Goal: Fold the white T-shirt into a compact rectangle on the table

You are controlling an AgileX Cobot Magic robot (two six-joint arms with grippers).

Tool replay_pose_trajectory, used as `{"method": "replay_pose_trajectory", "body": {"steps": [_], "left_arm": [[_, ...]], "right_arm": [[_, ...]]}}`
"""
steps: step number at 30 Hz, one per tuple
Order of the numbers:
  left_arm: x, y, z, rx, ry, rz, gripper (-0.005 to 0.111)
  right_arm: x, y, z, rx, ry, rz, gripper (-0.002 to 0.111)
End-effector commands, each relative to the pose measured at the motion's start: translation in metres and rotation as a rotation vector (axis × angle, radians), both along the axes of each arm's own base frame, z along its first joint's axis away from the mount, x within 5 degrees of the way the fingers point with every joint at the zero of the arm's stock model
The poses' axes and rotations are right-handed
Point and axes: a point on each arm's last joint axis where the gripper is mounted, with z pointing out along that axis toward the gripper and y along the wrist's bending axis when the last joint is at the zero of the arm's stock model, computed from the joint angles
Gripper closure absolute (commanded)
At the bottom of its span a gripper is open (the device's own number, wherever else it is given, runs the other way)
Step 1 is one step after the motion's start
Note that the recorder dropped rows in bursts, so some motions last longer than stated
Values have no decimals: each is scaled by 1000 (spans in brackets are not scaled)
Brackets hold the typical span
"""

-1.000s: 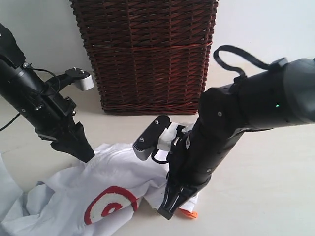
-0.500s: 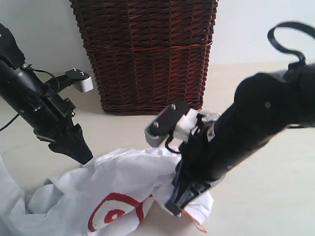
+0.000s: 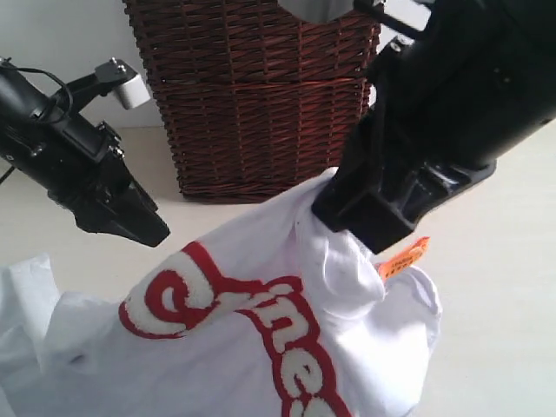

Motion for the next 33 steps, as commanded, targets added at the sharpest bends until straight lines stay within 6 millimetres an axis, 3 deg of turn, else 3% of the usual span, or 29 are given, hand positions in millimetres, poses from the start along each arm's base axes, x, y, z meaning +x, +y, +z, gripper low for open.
{"method": "replay_pose_trajectory", "body": {"steps": [1, 2, 4, 5, 8, 11, 13, 15, 17, 23, 28, 33], "left_arm": [[1, 0, 10, -20, -60, 24, 54], [1, 0, 10, -21, -59, 25, 54], [1, 0, 10, -22, -50, 39, 54], [1, 0, 10, -22, -49, 41, 54], [1, 0, 10, -27, -46, 44, 54], [1, -1, 11, -39, -46, 51, 54], [2, -1, 9, -40, -43, 54, 54], [2, -2, 10, -44, -36, 56, 54], [1, -3, 11, -65, -21, 59, 54], [-1, -5, 12, -89, 2, 57, 54], [-1, -6, 12, -96, 6, 59, 54], [-1, -7, 12, -113, 11, 65, 54]], "right_arm": [[38, -9, -17, -134, -115, -243, 108], [65, -15, -39, -230, -97, -382, 108], [102, -20, -71, -293, -100, -497, 104], [111, -19, -78, -293, -106, -510, 98], [132, -28, -88, -319, -191, -635, 63], [126, -38, -91, -419, -147, -702, 51], [109, -41, -101, -496, 24, -675, 52], [93, -34, -126, -458, 151, -515, 52], [85, -35, -152, -453, 193, -493, 52], [80, -41, -181, -511, 229, -542, 52], [87, -52, -201, -627, 177, -642, 55], [85, -56, -234, -705, 230, -675, 71]]}}
